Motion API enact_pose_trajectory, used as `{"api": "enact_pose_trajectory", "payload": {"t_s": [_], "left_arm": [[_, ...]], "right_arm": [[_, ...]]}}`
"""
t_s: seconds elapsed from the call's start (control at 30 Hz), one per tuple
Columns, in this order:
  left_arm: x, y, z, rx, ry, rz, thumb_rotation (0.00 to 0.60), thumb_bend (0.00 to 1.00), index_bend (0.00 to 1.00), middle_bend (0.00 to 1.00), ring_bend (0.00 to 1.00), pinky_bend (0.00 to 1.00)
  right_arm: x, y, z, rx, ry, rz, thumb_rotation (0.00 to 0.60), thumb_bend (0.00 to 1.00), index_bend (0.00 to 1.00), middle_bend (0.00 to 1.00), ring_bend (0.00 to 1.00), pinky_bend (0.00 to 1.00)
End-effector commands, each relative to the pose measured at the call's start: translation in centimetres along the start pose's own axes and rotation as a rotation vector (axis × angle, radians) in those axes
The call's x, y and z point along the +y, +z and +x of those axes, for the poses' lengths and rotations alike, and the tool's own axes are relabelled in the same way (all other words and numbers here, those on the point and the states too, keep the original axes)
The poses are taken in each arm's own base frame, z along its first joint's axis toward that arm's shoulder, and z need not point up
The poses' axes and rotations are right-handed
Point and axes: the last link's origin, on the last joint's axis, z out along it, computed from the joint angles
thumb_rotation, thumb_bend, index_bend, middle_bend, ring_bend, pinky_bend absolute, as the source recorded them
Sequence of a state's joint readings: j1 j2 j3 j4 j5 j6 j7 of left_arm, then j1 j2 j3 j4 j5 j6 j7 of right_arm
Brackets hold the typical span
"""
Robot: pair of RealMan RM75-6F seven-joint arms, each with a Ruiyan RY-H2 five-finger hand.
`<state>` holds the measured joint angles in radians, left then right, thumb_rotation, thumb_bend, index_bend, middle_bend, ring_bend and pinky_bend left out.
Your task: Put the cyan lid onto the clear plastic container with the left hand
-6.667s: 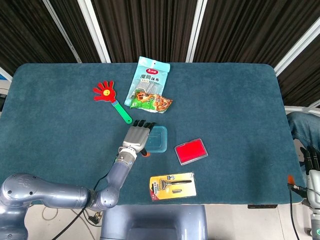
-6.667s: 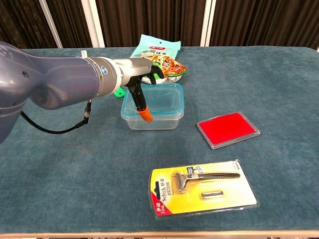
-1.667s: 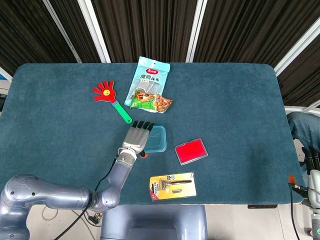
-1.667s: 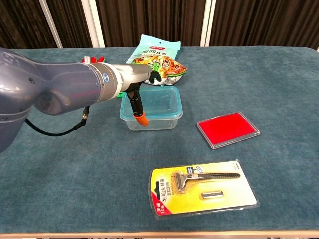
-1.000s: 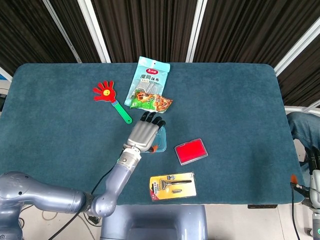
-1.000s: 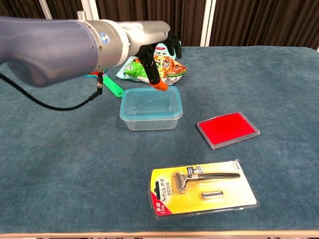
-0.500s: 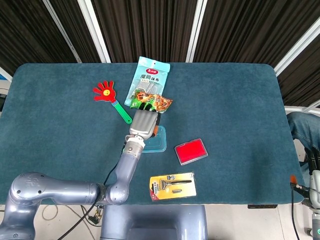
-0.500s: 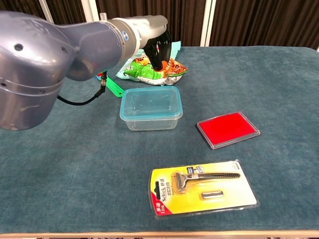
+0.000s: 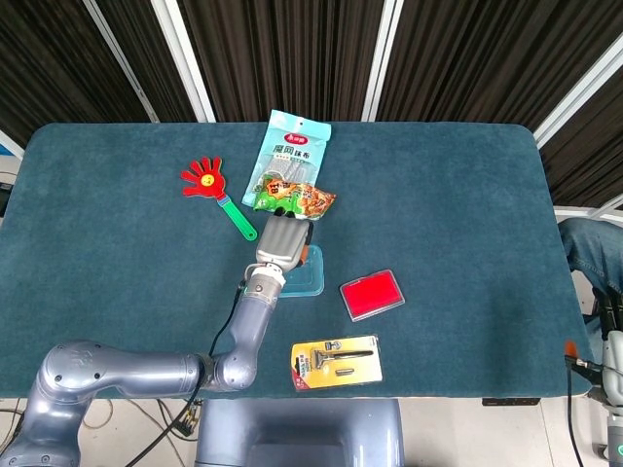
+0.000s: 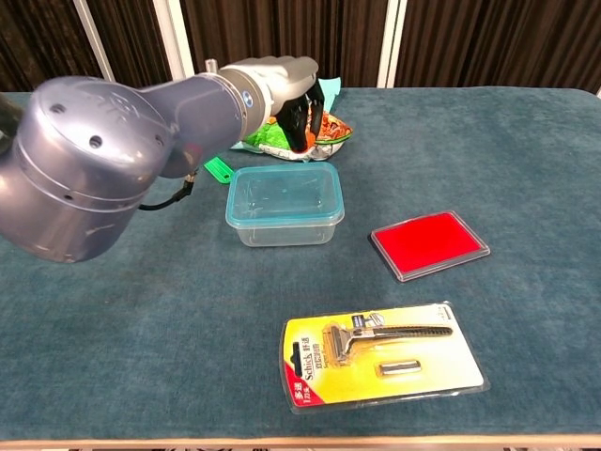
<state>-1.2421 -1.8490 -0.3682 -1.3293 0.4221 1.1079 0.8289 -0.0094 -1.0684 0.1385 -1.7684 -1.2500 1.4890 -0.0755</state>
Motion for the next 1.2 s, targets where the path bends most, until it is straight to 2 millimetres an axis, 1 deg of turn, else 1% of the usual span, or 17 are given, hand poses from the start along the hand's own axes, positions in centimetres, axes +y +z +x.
{"api": "enact_pose_trajectory", "payload": {"t_s": [0.03,0.27,0.53,0.73,1.2], "left_arm": [[0.1,0.4,-0.8,-0.007,0.019,-0.005,0.6,0.51,0.59,0.55,0.28,0.2],[0.7,1.2,-2.0,-0.013,0.024,-0.031,0.6,0.51,0.59,0.55,0.27,0.2],[1.5,1.8,-2.7,-0.019,0.028,-0.041,0.6,0.51,0.59,0.55,0.27,0.2],[2.1,2.2,-2.5,-0.008,0.046,-0.048,0.6,0.51,0.59,0.55,0.27,0.2],[1.8,2.4,-2.8,-0.013,0.108,-0.024,0.6,0.51,0.6,0.55,0.27,0.2]], "right_arm": [[0.0,0.0,0.0,-0.001,-0.004,0.002,0.6,0.41,0.03,0.0,0.0,0.0],[0.0,0.1,0.0,-0.002,-0.004,-0.002,0.6,0.41,0.03,0.0,0.0,0.0],[0.1,0.1,0.0,-0.005,-0.006,-0.003,0.6,0.41,0.03,0.0,0.0,0.0],[0.1,0.0,-0.1,-0.005,-0.004,-0.002,0.6,0.41,0.03,0.0,0.0,0.0],[0.0,0.1,-0.1,-0.008,-0.004,-0.003,0.6,0.41,0.03,0.0,0.0,0.0]]}}
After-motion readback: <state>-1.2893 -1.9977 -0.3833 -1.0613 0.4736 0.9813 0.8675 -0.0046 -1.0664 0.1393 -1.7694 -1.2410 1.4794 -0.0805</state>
